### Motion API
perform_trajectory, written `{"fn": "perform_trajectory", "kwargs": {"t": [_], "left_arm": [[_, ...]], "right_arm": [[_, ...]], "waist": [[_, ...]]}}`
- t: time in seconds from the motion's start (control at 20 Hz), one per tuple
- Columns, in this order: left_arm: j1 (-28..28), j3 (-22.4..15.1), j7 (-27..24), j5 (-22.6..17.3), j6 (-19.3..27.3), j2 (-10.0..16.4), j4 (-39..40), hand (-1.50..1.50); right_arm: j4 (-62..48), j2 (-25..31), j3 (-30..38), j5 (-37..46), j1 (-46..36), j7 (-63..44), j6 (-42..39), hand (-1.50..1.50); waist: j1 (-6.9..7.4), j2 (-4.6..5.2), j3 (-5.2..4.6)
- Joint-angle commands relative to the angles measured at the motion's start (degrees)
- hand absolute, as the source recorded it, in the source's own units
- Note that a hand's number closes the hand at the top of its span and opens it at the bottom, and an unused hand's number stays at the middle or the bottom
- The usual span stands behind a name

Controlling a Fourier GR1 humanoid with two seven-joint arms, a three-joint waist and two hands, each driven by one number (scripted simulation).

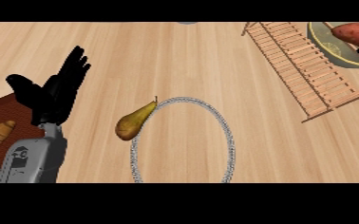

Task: Pick the sweet potato from the placemat and place it in the tiered shelf

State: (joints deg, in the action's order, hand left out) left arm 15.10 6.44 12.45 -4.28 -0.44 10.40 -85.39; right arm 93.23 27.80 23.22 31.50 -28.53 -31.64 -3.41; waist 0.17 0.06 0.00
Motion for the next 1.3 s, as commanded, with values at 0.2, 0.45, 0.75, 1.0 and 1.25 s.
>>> {"fn": "perform_trajectory", "kwargs": {"t": [0.2, 0.45, 0.75, 1.0, 1.25], "left_arm": [[0.09, 1.89, -1.60, -1.08, -2.16, 1.54, 2.26, 0.00], [-0.11, 1.11, 1.56, -1.05, -1.90, 1.38, -1.42, 0.00], [-1.47, 1.81, -0.49, -1.59, -2.18, 0.84, -0.79, 0.00], [-1.88, 0.22, 2.66, 0.44, 0.61, -0.42, -3.81, 0.00], [-4.45, 1.62, 1.14, -1.25, -1.80, 0.93, -4.59, 0.00]], "right_arm": [[-15.37, 1.80, 5.09, 0.42, -3.00, 13.67, 12.00, -1.50], [-14.77, 4.61, 8.06, -4.58, -4.15, 17.48, 12.26, -1.50], [-17.38, 9.94, 11.36, -15.60, -4.55, 14.46, -1.35, -1.50], [-20.53, 16.05, 20.25, -24.53, 0.80, 14.71, -9.84, -1.50], [-21.89, 23.42, 28.89, -32.10, 6.97, 16.51, -19.53, -1.50]], "waist": [[0.16, 0.17, 0.01], [-0.07, -0.04, 0.00], [-0.50, -0.22, -0.02], [-0.87, -0.28, 0.05], [-0.91, -0.40, 0.02]]}}
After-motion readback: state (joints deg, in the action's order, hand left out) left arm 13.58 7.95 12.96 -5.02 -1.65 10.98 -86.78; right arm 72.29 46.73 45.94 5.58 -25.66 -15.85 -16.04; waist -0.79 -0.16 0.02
